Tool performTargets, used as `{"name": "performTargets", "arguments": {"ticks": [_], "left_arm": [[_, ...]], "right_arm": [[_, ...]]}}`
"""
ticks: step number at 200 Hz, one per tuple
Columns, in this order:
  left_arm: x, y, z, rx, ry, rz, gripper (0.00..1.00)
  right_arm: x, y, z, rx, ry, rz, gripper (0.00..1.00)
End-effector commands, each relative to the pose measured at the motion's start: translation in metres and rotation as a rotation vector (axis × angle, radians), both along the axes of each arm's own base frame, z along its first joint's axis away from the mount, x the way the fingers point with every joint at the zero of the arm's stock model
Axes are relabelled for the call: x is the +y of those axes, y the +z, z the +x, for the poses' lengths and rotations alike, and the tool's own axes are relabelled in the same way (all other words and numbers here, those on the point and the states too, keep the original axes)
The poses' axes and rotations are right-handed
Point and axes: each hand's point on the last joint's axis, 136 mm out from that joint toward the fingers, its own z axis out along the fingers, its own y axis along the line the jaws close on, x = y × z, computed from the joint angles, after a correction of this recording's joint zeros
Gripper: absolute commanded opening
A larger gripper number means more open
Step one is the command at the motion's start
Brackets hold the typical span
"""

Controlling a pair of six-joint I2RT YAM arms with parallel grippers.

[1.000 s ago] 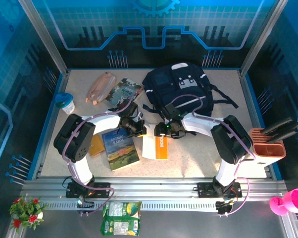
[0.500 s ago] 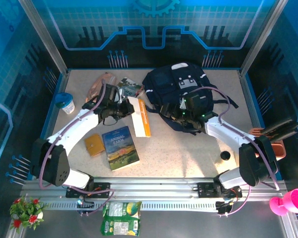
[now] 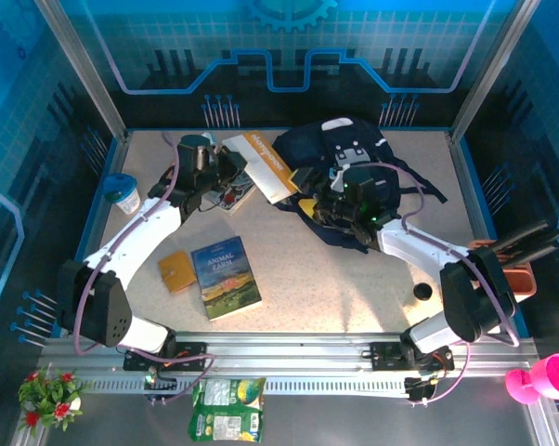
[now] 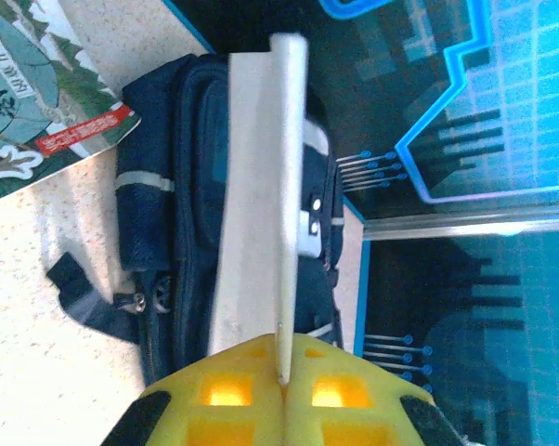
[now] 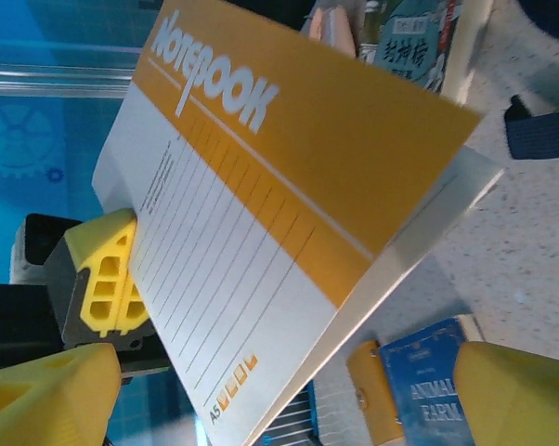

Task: Pack the student bag
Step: Pass the book.

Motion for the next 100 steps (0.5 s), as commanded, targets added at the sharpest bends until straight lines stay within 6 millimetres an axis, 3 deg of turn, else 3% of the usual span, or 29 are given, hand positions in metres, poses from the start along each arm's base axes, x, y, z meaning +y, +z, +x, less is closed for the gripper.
{"name": "performTargets", "arguments": {"ticks": [1,61,100], "left_arm": [[0.007,0.027,0.015,-0.077,0.096,-0.140,0.00],[0.004,0.025,0.016,-0.074,0.097,-0.207,0.00],[0.002,0.020,0.013,-0.057,0.089,-0.228,0.00]], "right_arm": [[0.018,0.021,0.007,-0.028,0.019,0.087,0.92],[0.034,0.025,0.026,-0.061,0.016,0.158,0.87],[0.033,0.034,0.043,-0.109,-0.011,0.165,0.76]]}}
